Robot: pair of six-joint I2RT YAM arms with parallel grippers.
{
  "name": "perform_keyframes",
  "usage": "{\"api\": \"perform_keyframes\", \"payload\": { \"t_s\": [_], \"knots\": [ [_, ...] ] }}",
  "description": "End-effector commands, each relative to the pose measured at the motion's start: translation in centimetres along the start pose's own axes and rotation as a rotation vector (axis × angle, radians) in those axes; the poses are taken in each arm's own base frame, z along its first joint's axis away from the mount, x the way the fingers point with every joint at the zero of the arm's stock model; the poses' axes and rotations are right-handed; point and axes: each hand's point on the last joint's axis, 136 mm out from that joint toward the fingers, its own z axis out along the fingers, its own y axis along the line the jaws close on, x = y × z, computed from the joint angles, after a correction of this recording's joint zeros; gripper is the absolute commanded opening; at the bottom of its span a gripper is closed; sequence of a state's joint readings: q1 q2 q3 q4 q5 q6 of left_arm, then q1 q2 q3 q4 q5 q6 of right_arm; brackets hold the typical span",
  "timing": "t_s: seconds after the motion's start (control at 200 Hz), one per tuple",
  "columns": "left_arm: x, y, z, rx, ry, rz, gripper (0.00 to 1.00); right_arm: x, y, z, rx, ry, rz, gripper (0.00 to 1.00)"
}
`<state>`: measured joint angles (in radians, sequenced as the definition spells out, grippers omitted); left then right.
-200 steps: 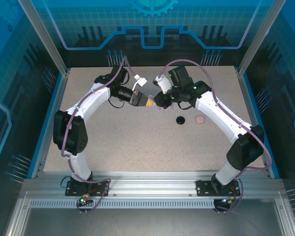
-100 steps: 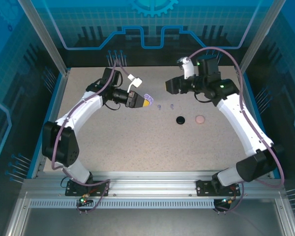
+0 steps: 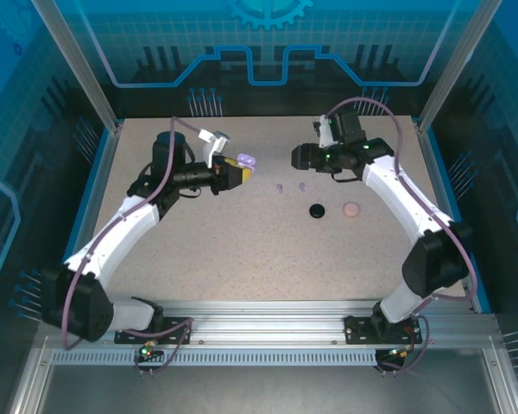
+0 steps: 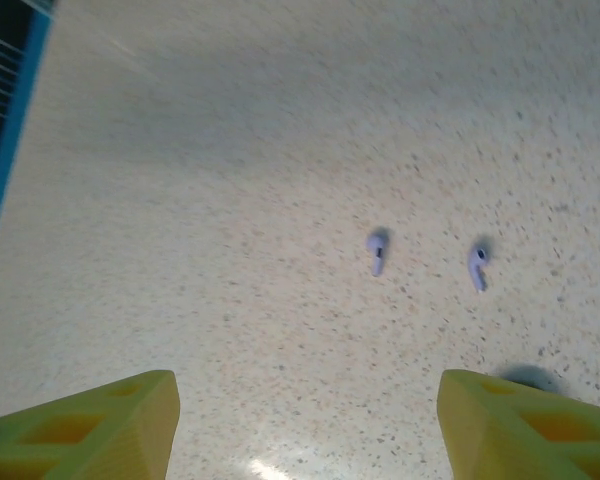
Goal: Insert the wireless bluetooth earbuds into the charging case
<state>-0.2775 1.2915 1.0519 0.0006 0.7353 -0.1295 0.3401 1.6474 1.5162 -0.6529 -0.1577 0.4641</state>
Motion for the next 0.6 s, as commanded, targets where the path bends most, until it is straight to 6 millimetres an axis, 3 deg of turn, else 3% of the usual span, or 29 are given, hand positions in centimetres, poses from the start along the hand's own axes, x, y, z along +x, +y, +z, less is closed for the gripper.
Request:
{"api": "perform_keyframes", "payload": {
  "t_s": [0.0,0.23,0.475,0.545,0.595],
  "knots": [
    [-3.9,0.5,-2.2,-0.123,-0.238,0.092,0.00,1.3,-1.7,2.5,0.088,0.071,0.097,0.69],
    [-6.0,1.3,-5.0,-0.275,-0.415,0.119,0.00,3.2,-2.1,8.6,0.213,0.223,0.084,0.67],
    [-6.5,0.9,-4.9,-0.261,-0.433,0.123,0.00,4.2,-1.6,13.7,0.343,0.341,-0.008,0.60],
    [-6.6,0.7,-5.0,-0.259,-0.436,0.129,0.00,4.0,-1.6,14.2,0.384,0.355,-0.041,0.58],
    [-6.6,0.7,-5.0,-0.260,-0.436,0.132,0.00,4.7,-2.2,15.6,0.421,0.386,-0.060,0.58]
  ]
}}
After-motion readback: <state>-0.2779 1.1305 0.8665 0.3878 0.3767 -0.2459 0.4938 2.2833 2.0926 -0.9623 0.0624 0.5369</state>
